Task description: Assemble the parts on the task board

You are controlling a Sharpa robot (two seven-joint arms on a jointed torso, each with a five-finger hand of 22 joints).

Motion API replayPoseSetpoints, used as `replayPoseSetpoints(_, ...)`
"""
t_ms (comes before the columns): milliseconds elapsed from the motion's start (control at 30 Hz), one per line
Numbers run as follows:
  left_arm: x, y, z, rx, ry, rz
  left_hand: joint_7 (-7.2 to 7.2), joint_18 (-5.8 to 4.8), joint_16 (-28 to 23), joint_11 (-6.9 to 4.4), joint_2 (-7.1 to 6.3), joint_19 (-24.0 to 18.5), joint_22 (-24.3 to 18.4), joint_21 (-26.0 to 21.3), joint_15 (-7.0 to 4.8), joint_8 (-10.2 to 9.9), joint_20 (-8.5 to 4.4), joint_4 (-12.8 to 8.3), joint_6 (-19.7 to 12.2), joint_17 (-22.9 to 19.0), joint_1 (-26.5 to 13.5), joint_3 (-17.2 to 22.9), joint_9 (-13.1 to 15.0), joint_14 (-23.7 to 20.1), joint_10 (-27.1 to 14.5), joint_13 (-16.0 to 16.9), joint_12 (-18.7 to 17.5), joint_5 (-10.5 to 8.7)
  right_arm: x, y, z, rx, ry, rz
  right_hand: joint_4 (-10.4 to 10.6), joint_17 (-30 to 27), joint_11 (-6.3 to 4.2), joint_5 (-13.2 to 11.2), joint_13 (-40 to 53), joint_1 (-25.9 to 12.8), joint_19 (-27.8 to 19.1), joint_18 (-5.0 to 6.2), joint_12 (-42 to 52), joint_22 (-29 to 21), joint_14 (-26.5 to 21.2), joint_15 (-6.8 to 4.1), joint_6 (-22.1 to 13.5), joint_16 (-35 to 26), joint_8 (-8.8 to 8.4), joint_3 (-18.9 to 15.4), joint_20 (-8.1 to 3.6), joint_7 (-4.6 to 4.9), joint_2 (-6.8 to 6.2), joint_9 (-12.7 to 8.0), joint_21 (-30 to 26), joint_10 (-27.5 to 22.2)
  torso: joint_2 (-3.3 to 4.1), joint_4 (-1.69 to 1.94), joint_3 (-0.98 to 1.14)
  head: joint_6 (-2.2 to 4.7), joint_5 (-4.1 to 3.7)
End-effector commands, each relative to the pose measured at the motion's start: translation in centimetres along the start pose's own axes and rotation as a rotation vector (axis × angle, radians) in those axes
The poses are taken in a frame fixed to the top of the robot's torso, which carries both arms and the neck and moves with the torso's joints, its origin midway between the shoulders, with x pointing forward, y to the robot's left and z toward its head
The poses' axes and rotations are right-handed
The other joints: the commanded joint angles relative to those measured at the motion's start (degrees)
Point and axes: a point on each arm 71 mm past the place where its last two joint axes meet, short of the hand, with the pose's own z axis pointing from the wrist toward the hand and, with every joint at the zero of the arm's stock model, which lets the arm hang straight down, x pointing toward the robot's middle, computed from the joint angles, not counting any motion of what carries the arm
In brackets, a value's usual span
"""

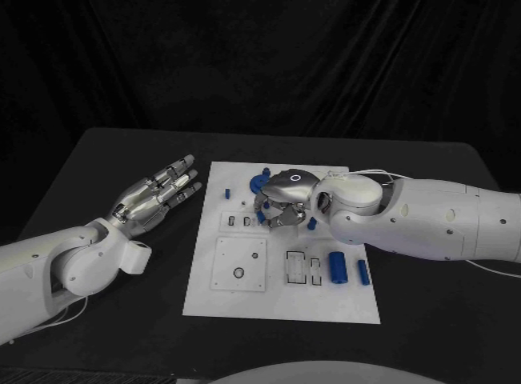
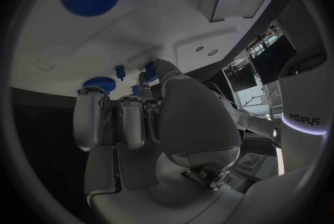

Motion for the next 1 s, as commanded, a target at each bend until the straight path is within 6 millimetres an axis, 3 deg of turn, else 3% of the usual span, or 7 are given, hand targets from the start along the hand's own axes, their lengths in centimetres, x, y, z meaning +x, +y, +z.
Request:
replayPoseSetpoints(33, 0.2, 0.0, 0.1, 0.011, 0.013, -0.009, -0.20, -1.03, -0.21, 0.15, 0.20, 0.06, -0.06, -0.34, 0.22, 0.28, 0.26, 0.15, -0.09, -0.06, 0.52, 0.34, 0.06, -0.02, -0.04, -0.08, -0.28, 0.30, 0.3, -0.1, 0.0, 0.018, 0.024, -0.007, -0.46, 8.57, 0.28, -0.74, 15.08, -0.46, 1.00, 0.25, 0.20, 11.13, 4.65, 0.54, -0.64, -0.18, -0.38, 0.06, 0.29, -0.05, -0.01, -0.15, -0.24, 6.01, -0.01, 0.04, 0.01, -0.05, -0.09)
replayPoseSetpoints(367, 0.2, 0.0, 0.1, 0.010, 0.014, -0.009, -0.20, -1.04, -0.21, 0.15, 0.23, 0.06, -0.06, -0.34, 0.21, 0.27, 0.25, 0.07, -0.14, -0.06, 0.54, 0.45, 0.06, -0.02, -0.05, -0.09, -0.29, 0.29, 0.4, -0.1, 0.0, 0.020, 0.034, -0.007, -1.33, 8.42, 0.39, -3.84, 15.08, -1.09, 1.04, 0.25, 0.20, 11.15, 4.62, 0.64, -3.37, -0.24, -2.17, 0.04, 0.39, 0.06, -0.35, -1.44, -0.37, 6.01, -0.02, -0.01, 0.03, -0.23, -0.09)
replayPoseSetpoints(800, 0.0, 0.0, 0.1, 0.012, 0.009, -0.007, -0.20, -1.03, -0.21, 0.14, 0.19, 0.06, -0.06, -0.34, 0.18, 0.27, 0.23, -0.04, -0.14, -0.06, 0.54, 0.53, 0.06, -0.02, -0.08, -0.11, -0.31, 0.28, 0.2, -0.6, -0.5, 0.024, -0.019, 0.000, -1.81, 7.46, -0.11, -12.71, 15.08, -3.02, 0.96, 0.36, 0.20, 11.03, 4.43, 0.24, -10.70, -0.76, -5.80, -1.88, 0.10, -0.61, -0.83, -5.61, -1.02, 6.01, -0.04, 0.00, 0.08, -0.33, 0.13)
replayPoseSetpoints(867, 0.0, 0.0, 0.0, 0.015, 0.007, -0.005, -0.18, -1.00, -0.21, 0.14, 0.05, 0.06, -0.06, -0.34, 0.12, 0.27, 0.23, -0.24, -0.15, -0.06, 0.61, 0.61, 0.06, -0.02, -0.08, -0.11, -0.31, 0.26, -0.1, -0.7, -0.7, 0.019, -0.046, 0.002, -0.15, 7.17, -0.29, -16.30, 15.08, -3.94, 1.00, 0.36, 0.20, 11.03, 4.38, 0.16, -11.54, -0.93, -5.92, -2.74, -0.05, -0.73, -1.99, -6.52, -1.07, 6.01, -0.04, 0.02, 0.06, -0.30, 0.26)
replayPoseSetpoints(933, 0.1, -0.1, 0.0, 0.020, 0.004, -0.004, -0.14, -0.94, -0.21, 0.19, -0.15, 0.06, -0.06, -0.34, 0.05, 0.27, 0.24, -0.57, -0.15, -0.06, 0.72, 0.74, 0.06, -0.02, -0.08, -0.11, -0.31, 0.24, -0.7, -0.9, -1.1, 0.008, -0.091, 0.002, 1.54, 7.18, -0.36, -17.87, 15.08, -4.14, 1.03, 0.35, 0.20, 11.05, 4.40, 0.10, -11.74, -0.92, -5.79, -3.14, -0.12, -0.80, -3.22, -7.04, -1.08, 6.01, -0.04, 0.02, 0.07, -0.21, 0.25)
replayPoseSetpoints(967, 0.1, -0.1, 0.0, 0.023, 0.002, -0.003, -0.08, -0.88, -0.21, 0.25, -0.33, 0.06, -0.06, -0.34, 0.00, 0.28, 0.26, -0.89, -0.11, -0.06, 0.85, 0.87, 0.07, -0.02, -0.08, -0.11, -0.31, 0.18, -1.1, -1.0, -1.3, 0.002, -0.118, 0.000, 3.19, 7.20, -0.46, -18.69, 15.08, -4.02, 1.06, 0.35, 0.20, 11.06, 4.41, 0.09, -12.05, -0.89, -5.77, -3.44, -0.17, -0.82, -4.28, -7.44, -1.07, 6.01, -0.03, 0.03, 0.06, -0.15, 0.23)
replayPoseSetpoints(1000, 0.1, -0.1, -0.1, 0.026, 0.000, -0.002, -0.06, -0.85, -0.21, 0.27, -0.40, 0.06, -0.06, -0.34, -0.02, 0.28, 0.27, -1.05, -0.14, -0.06, 0.92, 0.95, 0.07, -0.02, -0.08, -0.11, -0.31, 0.16, -1.5, -1.0, -1.5, -0.003, -0.138, -0.001, 6.57, 7.29, -1.01, -20.37, 15.08, -3.49, 1.10, 0.35, 0.20, 11.08, 4.44, -0.20, -13.72, -0.82, -6.09, -4.40, -0.36, -1.24, -6.11, -8.25, -1.05, 6.01, -0.03, 0.02, 0.06, -0.07, 0.20)
